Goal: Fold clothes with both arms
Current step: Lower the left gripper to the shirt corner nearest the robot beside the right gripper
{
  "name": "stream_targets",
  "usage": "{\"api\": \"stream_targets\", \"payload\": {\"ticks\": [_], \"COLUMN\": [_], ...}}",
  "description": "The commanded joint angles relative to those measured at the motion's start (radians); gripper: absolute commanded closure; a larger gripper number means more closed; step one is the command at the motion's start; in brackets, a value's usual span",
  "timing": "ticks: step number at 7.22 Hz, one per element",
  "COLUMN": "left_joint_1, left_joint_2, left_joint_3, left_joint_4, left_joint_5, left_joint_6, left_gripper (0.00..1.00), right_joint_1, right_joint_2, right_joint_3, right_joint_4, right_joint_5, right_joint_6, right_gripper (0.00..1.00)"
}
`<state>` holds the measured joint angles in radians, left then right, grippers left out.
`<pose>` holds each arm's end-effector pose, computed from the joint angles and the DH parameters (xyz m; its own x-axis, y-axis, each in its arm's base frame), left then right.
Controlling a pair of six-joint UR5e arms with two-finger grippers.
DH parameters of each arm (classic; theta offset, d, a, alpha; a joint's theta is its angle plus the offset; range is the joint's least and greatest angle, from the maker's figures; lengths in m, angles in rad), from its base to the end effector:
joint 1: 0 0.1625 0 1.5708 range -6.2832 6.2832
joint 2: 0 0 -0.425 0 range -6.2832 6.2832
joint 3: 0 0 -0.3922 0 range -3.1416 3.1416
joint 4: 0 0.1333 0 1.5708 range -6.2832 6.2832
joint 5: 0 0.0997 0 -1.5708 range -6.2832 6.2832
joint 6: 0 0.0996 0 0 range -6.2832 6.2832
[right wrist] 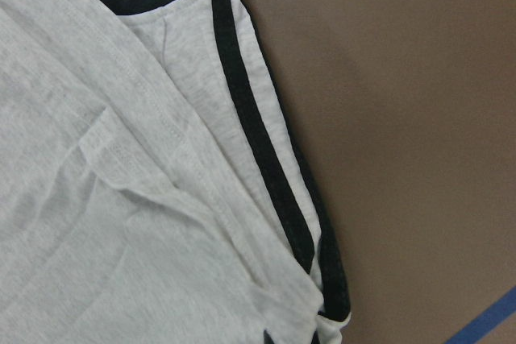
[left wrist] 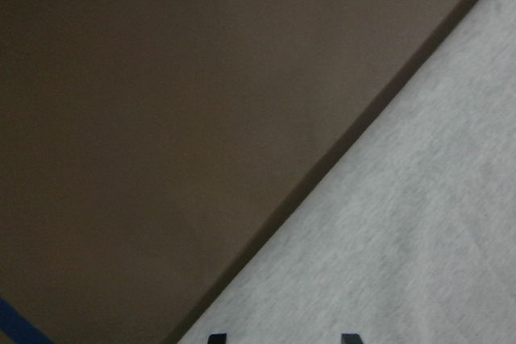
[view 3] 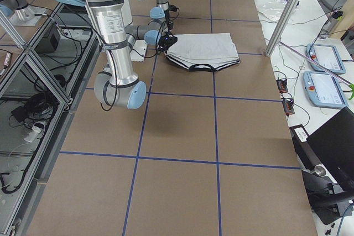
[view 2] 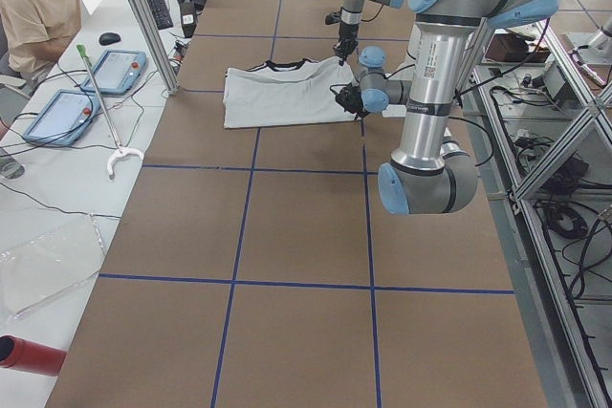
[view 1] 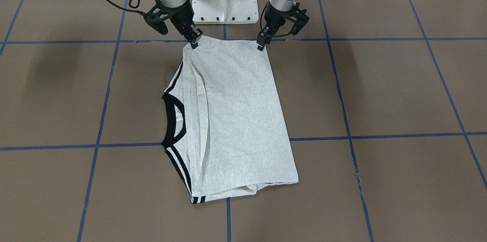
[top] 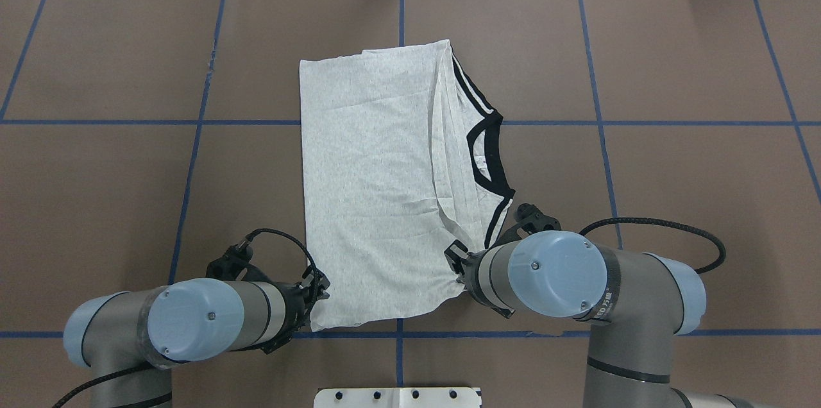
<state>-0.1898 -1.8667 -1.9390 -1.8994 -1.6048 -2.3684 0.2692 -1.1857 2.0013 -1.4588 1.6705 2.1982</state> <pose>0.5359 -0.2352 0.2982 0.2599 -0.7783 -0.5716 0.4962 0.6155 -0.6124 -0.5143 -0.2699 0.2505 0.3578 0.7047 0.6127 -0.4915 0.7000 -0.5181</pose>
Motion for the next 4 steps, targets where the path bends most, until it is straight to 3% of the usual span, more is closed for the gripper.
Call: {"api": "stream_targets", "payload": {"ticks": [1, 4], "left_joint_1": [0.024, 0.024], "left_joint_2": [0.000, 0.000], "left_joint_3": [0.014, 0.002], "left_joint_4": [0.006, 0.008], "left_joint_5": [0.000, 0.000], "left_joint_6": [-0.017, -0.018], "left_gripper": [0.44, 0.56], "right_joint_1": [-0.001, -0.002], "right_joint_2": [-0.003, 0.000], "right_joint_3": [-0.001, -0.001], "right_joint_4": [0.000, 0.000], "right_joint_5": [0.000, 0.000], "right_joint_6": [0.000, 0.000], "right_gripper": [1.00, 1.00]}}
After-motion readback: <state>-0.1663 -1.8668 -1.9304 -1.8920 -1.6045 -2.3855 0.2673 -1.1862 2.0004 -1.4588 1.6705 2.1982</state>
